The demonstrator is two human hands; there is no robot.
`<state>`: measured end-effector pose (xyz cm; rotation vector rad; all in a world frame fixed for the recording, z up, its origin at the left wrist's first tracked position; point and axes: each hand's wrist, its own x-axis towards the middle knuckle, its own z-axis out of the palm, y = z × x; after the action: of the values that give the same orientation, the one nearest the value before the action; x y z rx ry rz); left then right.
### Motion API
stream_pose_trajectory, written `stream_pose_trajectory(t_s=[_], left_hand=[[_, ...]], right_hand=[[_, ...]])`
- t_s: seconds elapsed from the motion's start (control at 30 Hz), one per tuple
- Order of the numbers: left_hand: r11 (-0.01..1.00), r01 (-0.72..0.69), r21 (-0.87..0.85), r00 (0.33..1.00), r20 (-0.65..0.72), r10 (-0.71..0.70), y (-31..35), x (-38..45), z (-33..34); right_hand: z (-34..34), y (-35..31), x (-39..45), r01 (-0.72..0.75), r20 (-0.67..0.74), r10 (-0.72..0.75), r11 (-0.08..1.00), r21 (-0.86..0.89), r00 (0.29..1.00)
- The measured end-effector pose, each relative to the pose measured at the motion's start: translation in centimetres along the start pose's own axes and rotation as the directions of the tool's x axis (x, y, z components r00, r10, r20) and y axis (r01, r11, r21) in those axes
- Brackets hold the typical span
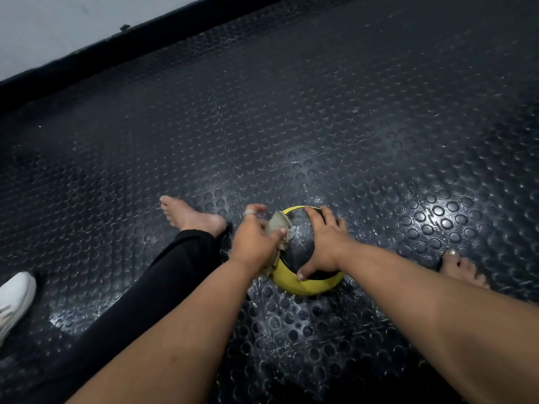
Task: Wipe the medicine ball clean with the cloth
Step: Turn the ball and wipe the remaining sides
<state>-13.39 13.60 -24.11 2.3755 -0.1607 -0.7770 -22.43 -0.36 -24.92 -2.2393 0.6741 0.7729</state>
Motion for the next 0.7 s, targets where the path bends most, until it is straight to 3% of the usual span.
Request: stream_pose_trajectory(t_s=[0.1,0.17,0.23,0.27,0.3,0.4,0.5,0.6,0.7], left_hand=[[0.986,0.144,0.089,0.942,-0.317,-0.109,-3.6,4.9,-1.4],[0.960,0.090,0.263,0.956,-0.295,-0.009,-2.2,2.9,-0.7],[0.900,-0.086,0.428,0.978,-0.135,0.158,-0.2,-0.1,0.2],[0.886,-0.114,0.449,0.979,-0.100,0.176,1.2,-1.9,0.7],[0.886,-0.182,0.426,0.969,-0.075,0.235,-0.1,-0.9,0.6],[0.914,-0.237,0.329,0.970,0.031,0.241,-1.5,-1.7,1.1],[0.897,-0.383,0.220,0.924,0.100,0.370,-2.9,-2.3,1.5],[0.922,-0.336,0.195,0.942,0.078,0.326,-3.0,-2.3,1.4],[0.983,-0.185,-0.017,0.983,-0.017,0.184,-1.2,-2.9,1.5]], right_hand=[[0.0,0.4,0.1,0.004,-0.012,-0.004,1.000,0.029,1.000],[0.0,0.3,0.1,0.006,-0.013,-0.005,1.000,0.021,1.000],[0.1,0.3,0.1,0.010,-0.024,-0.010,1.000,0.002,1.000],[0.2,0.3,0.1,0.011,-0.022,-0.011,1.000,0.000,1.000],[0.2,0.4,0.0,0.013,-0.022,-0.013,1.000,0.004,1.000],[0.2,0.6,-0.1,0.015,-0.017,-0.015,1.000,0.007,1.000],[0.4,1.1,0.1,0.022,-0.026,-0.022,1.000,0.000,0.999],[0.2,0.3,-0.6,0.029,-0.026,-0.030,1.000,-0.003,0.999],[0.1,1.4,-0.4,0.016,0.009,-0.017,1.000,0.021,1.000]])
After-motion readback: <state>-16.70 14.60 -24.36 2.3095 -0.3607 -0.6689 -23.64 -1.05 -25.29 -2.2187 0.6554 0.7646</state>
